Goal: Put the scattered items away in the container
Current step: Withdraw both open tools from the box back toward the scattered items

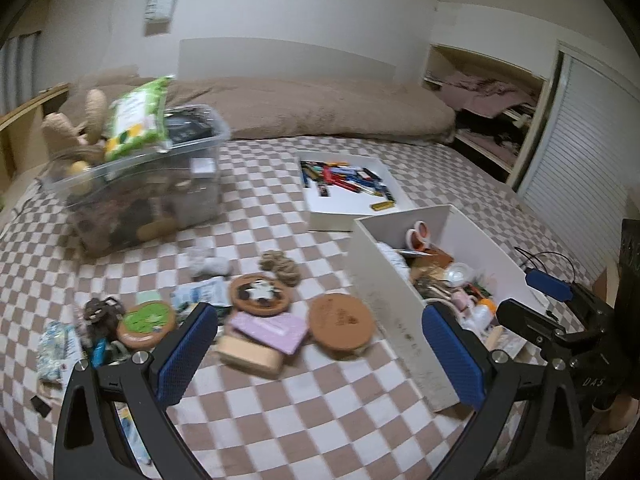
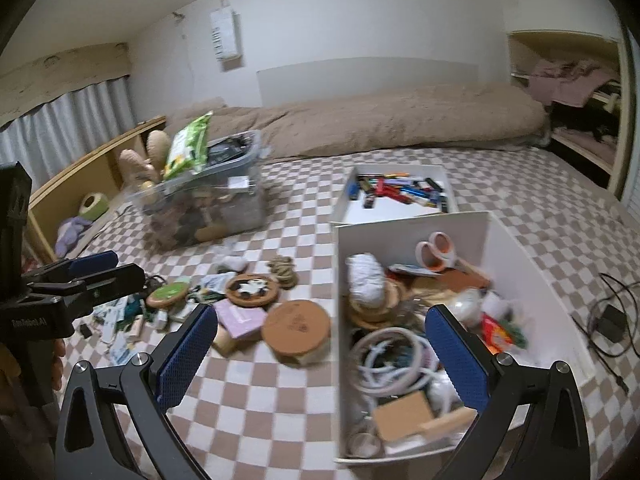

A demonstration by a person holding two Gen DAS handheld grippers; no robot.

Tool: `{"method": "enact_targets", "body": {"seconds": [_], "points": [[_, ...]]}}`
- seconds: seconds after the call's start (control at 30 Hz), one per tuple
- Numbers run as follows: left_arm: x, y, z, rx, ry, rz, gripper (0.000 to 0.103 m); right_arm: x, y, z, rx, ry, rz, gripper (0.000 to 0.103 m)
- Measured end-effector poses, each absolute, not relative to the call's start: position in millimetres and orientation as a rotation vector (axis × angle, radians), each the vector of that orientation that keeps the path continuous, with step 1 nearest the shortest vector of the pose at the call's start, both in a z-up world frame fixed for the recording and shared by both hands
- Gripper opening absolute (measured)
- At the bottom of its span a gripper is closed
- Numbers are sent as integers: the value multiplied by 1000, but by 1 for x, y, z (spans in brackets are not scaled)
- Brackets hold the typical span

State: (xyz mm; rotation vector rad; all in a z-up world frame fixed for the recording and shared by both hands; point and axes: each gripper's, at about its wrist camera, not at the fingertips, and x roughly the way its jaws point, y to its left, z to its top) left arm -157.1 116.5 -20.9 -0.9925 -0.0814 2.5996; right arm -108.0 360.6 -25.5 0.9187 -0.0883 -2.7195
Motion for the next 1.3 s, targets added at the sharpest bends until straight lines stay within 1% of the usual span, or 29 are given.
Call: {"method": "enact_targets", "body": {"seconds": [0.4, 0.77, 1.0, 1.3], "points": [[-146, 42, -17, -992, -126, 2695, 103, -111, 302, -24, 903, -90, -2629, 103], [-141, -7, -22, -992, -137, 2765, 103, -113, 267, -25, 867, -115, -2581, 103], [-139, -31, -48, -1050, -155, 2803, 103, -117, 250, -41, 886, -131, -2546, 103], [-141, -47, -105, -1168, -68, 2819, 103, -128, 241, -84, 980, -172, -2500, 103]]}}
